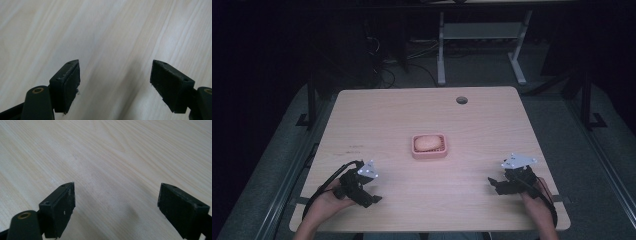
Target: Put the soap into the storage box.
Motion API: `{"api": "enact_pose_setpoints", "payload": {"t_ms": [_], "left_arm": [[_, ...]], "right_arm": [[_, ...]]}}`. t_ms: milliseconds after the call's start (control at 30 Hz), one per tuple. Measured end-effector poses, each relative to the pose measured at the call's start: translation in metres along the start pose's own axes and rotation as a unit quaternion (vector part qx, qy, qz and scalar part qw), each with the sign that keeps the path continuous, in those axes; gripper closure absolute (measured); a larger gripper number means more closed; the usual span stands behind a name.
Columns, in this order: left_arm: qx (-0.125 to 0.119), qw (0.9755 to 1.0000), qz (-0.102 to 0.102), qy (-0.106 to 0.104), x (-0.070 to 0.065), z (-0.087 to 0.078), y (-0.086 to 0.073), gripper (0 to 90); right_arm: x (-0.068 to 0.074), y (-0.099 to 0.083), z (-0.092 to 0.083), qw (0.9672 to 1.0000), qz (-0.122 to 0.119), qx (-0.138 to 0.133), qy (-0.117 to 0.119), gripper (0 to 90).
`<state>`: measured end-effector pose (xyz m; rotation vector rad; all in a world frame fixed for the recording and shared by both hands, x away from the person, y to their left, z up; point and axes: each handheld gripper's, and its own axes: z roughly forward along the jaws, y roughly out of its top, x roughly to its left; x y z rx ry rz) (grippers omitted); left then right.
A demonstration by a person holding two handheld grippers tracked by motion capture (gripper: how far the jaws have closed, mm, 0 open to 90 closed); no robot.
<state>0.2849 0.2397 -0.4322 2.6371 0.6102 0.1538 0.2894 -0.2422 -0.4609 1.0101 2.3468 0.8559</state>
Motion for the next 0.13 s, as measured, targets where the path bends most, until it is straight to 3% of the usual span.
{"api": "enact_pose_setpoints", "payload": {"t_ms": [133], "left_arm": [[0.000,0.9999,-0.011,0.000,-0.0026,-0.0023,-0.0103,23.5]], "right_arm": [[-0.0007,-0.0010,0.0005,1.0000,-0.003,-0.002,0.003,13.9]]}}
